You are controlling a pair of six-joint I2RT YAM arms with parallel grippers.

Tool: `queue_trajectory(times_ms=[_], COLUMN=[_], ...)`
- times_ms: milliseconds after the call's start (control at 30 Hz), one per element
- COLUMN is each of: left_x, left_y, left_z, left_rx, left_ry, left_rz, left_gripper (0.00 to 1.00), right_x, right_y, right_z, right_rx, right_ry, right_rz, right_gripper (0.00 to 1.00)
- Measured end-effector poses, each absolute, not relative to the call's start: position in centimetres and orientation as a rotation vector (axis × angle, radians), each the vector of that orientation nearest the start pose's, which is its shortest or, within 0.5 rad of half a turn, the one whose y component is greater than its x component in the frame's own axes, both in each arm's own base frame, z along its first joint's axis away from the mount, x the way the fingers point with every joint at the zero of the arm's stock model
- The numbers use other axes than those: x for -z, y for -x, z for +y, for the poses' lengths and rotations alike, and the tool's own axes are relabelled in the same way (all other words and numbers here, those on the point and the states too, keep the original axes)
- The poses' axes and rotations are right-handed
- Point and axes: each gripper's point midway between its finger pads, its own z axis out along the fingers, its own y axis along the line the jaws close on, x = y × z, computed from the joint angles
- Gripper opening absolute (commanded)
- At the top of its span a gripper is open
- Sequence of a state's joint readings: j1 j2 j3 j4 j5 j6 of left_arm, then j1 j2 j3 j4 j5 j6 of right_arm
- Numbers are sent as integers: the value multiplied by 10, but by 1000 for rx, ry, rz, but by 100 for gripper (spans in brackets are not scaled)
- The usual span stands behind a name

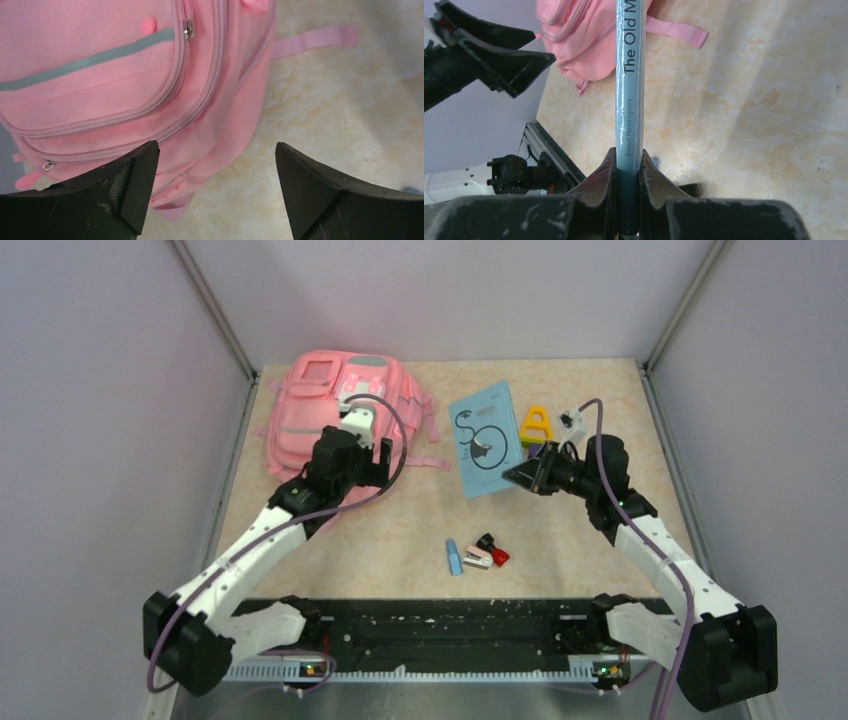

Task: Pack the student bag
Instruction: Pick up the book from the center of the board.

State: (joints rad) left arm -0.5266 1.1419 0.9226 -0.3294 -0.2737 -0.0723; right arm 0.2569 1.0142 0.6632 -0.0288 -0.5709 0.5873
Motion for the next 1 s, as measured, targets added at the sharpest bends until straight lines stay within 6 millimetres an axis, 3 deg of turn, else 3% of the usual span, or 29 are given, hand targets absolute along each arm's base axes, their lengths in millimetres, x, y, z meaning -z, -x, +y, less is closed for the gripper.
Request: queue_trajectory(times_ms=[67, 200, 467, 1000], left_x=[-174, -157, -160, -171], left_y=[-329, -336, -354, -372], left_z=[-127, -106, -90, -84], left_rx=[-57, -263, -458, -567], left_ry=[-383, -449, -464, -461], left_rz=[2136, 2169, 2127, 2058], left_gripper=[93, 93, 94, 93], right_x=[-193, -185, -186, -192], right_y=[-269, -263, -259, -253], right_z=[190, 193, 200, 206], right_rx=[-1113, -1152, -1230, -1289], right_ry=[66, 73, 93, 128], right_rz=[2070, 2082, 2070, 2053], right_gripper=[0, 0, 0, 0])
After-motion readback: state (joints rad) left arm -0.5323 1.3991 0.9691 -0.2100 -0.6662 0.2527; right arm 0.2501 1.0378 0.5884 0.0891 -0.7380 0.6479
